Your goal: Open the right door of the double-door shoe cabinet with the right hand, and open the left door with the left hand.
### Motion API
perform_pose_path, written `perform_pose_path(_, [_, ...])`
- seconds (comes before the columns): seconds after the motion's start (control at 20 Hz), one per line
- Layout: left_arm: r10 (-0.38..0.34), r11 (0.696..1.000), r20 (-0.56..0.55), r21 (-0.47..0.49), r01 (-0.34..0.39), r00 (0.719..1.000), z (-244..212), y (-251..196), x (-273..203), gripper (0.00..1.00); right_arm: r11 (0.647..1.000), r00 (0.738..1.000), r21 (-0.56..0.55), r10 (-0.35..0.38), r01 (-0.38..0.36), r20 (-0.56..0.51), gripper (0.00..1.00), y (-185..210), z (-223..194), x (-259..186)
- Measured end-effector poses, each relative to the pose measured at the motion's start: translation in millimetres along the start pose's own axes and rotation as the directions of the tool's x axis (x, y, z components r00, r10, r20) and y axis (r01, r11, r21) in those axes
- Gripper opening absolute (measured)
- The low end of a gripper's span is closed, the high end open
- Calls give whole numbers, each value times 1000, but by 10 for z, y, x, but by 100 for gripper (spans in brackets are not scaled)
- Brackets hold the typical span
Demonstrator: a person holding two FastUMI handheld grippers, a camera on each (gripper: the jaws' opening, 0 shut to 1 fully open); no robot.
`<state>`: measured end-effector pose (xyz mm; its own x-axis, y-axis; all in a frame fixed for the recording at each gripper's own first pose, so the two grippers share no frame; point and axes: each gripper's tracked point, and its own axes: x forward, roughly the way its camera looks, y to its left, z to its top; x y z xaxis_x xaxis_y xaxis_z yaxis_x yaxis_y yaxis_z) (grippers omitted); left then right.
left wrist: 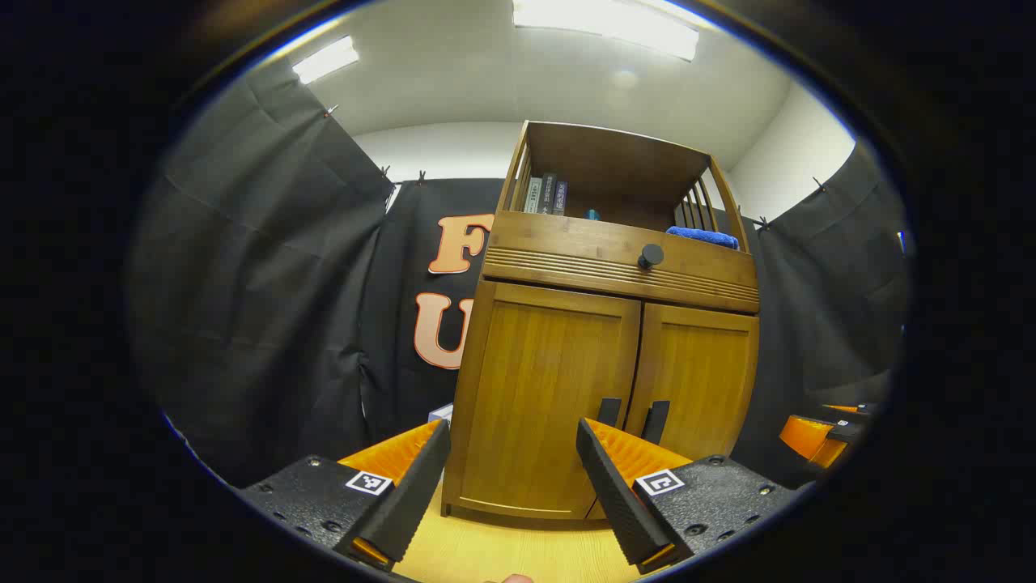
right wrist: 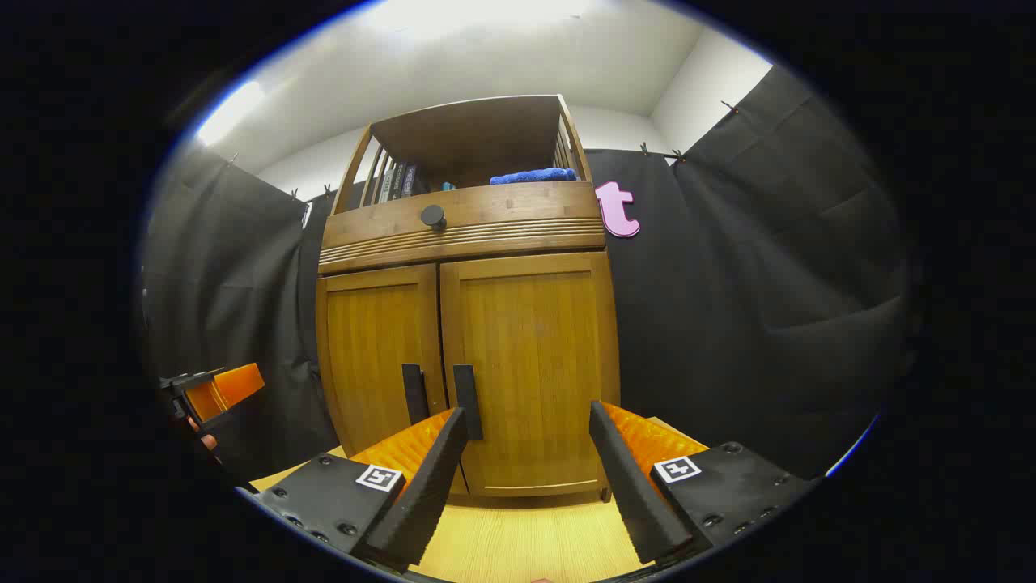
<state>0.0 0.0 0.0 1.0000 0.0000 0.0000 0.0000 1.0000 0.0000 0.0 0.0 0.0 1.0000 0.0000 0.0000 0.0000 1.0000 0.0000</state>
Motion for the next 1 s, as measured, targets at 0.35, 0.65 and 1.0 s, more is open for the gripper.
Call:
perform_pose_path(0.35, [8, 1000, -7, -4, -8, 1000, -30, 48, 18, 95, 1000, 1000, 11, 1, -1, -5, 98, 13, -25, 19])
perform_pose_path(0.65, [9, 1000, -11, -3, -9, 1000, -47, 79, 44, 91, 1000, 1000, 13, 5, -5, -8, 98, 41, -30, 42])
perform_pose_path(1.0, [14, 1000, -12, 0, -14, 1000, -71, 117, 80, 94, 1000, 1000, 6, 22, -22, 3, 98, 96, -8, 96])
